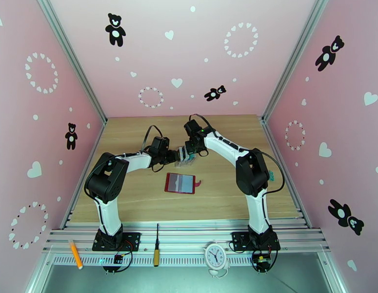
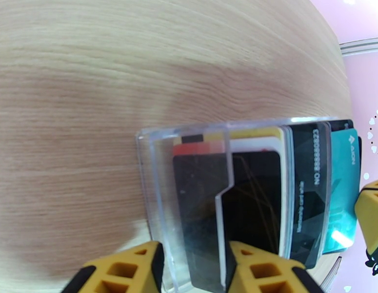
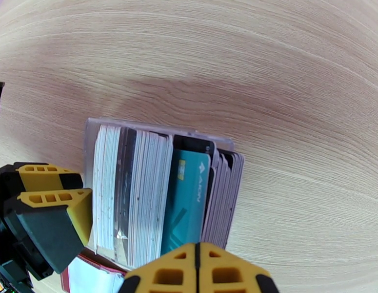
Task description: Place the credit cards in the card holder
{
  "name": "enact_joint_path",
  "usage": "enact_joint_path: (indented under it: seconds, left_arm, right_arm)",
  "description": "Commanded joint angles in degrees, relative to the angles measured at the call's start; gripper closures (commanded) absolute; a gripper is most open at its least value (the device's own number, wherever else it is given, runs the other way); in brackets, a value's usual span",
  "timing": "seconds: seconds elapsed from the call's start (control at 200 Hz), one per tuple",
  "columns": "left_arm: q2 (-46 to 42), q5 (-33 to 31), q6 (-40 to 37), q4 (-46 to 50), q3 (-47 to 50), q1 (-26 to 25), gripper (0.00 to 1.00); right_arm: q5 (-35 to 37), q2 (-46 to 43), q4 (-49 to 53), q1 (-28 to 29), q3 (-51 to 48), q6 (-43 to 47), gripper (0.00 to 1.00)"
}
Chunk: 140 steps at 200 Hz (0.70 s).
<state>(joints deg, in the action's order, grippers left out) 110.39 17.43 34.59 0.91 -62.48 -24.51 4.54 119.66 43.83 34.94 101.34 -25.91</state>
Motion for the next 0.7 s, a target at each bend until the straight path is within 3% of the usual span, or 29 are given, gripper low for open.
enact_joint_path:
  seconds: [0.0, 0.696]
  left_arm:
    - [1.93, -1.89, -0.49, 4.43, -0.12, 0.29, 0.60]
    - [2.11, -1.79, -0.49, 4.72, -0.28, 0.26, 0.60]
  right_arm:
    - [0.15, 0.57, 3.71, 0.49, 0.95, 0.17, 0.93]
    - [1.10, 1.87, 4.85, 3.22, 2.63, 0.29, 0.91]
